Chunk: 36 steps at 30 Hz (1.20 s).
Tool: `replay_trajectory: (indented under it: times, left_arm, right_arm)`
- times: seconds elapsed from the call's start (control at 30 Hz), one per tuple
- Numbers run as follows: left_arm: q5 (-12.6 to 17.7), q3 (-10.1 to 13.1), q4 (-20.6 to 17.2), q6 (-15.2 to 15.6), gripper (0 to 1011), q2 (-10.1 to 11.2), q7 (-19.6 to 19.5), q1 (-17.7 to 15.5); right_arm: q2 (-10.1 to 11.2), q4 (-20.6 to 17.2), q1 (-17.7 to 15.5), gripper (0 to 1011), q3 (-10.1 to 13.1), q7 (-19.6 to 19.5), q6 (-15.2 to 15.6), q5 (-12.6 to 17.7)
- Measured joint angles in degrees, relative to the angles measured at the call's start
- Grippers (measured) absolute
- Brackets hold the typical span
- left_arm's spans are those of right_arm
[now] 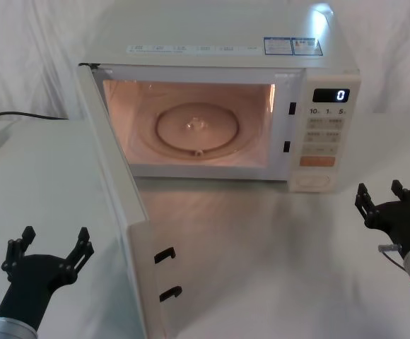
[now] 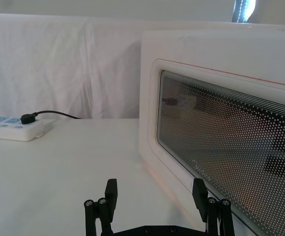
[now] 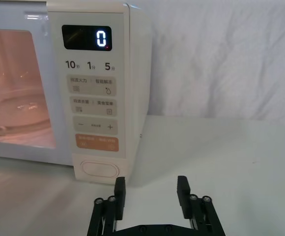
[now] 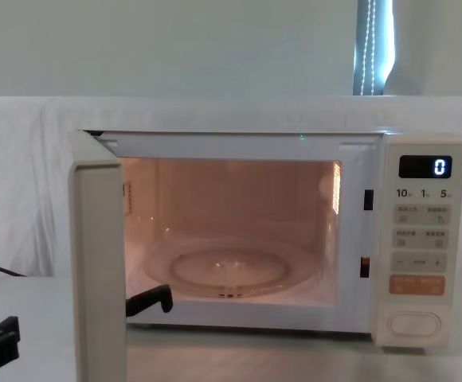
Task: Press the button to open the microwave door with one hand; close the microwave door with the other hand.
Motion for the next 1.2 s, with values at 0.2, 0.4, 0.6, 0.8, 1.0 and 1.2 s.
replay_trajectory:
  times: [0.2,0.4,0.6,0.8,1.0,1.2]
  left_arm:
    - [0.00,0.00,0.00,0.00,1001,0.00,0.00,0.00]
    - [0.00,0.00,0.00,0.00,1001,0.00,0.00,0.00]
    - [0.00,0.00,0.00,0.00,1001,0.00,0.00,0.00]
    - [0.00,0.00,0.00,0.00,1001,0.00,0.00,0.00]
    - [0.00,0.00,0.00,0.00,1001,0.00,0.00,0.00]
    - [0.00,0.00,0.00,0.00,1001,0.00,0.00,0.00]
  right_arm:
    - [0.62,0.59,-0.06,806,-0.25,-0.42,-0.70,0.41]
    - [1.29,1.62,0.04,984,-0.27,-1.16,-1.02,0.51]
    - [1.66,2.59,0.15,1002,-0.08,-1.55,-1.35,0.67]
    - [1.68,2.70,0.18,1002,-0.05,-1.61,-1.39,0.69]
    - [1.66,2.65,0.22,1002,-0.07,-1.61,-1.38,0.69]
    - [1.64,2.62,0.23,1002,-0.07,-1.60,-1.36,0.68]
